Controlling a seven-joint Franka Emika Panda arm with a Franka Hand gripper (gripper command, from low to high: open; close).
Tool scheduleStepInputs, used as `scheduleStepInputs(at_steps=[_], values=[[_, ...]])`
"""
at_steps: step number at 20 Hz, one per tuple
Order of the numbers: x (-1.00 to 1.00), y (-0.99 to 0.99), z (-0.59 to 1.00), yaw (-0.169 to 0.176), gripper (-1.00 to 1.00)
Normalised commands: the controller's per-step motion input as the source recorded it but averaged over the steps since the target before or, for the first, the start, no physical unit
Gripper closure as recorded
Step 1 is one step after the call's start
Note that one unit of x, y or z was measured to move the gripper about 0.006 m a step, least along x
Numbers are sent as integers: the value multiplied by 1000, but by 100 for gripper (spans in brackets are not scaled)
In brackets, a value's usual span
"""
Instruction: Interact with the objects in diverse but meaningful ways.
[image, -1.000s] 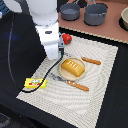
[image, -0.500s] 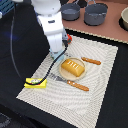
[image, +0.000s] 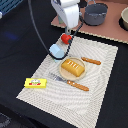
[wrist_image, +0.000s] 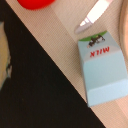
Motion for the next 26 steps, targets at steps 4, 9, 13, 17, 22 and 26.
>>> scheduleStepInputs(at_steps=[4,9,13,17,22,26], values=[[133,-64,-34,-173,-100],[-25,7,-153,-324,-100],[-47,374,-27,-141,-100],[45,466,0,-74,-100],[229,266,-56,-76,-100],[196,33,-152,-111,-100]])
